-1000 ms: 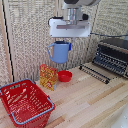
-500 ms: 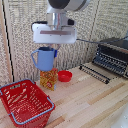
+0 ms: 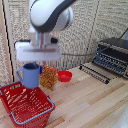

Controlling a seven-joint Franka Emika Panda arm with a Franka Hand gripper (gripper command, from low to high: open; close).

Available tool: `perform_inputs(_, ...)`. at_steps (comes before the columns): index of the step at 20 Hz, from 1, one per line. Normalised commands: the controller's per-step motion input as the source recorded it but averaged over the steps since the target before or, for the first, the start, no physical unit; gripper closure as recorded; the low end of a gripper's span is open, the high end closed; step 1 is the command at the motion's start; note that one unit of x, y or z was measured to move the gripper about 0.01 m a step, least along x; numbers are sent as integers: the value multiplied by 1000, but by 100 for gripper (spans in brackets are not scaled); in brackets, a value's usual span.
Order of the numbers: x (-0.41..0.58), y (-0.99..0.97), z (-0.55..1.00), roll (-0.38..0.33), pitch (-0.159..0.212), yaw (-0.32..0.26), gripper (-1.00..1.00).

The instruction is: Observe the blue drinking vessel close to you. Point your gripping mechanism towards the blue drinking vessel. Softly grip the blue drinking vessel using your gripping mechanism. Move your gripping mechanism and the blue drinking vessel above the receptacle. Let go of the blue drinking vessel into the receptacle.

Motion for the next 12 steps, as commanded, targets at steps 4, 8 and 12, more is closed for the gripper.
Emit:
perform_inputs(4, 34, 559, -698, -208, 0, -78, 100)
perform_inputs(8, 59, 356, -537, -129, -1, -67, 100)
perform_inputs(12, 84, 201, -331, -22, -28, -41, 100)
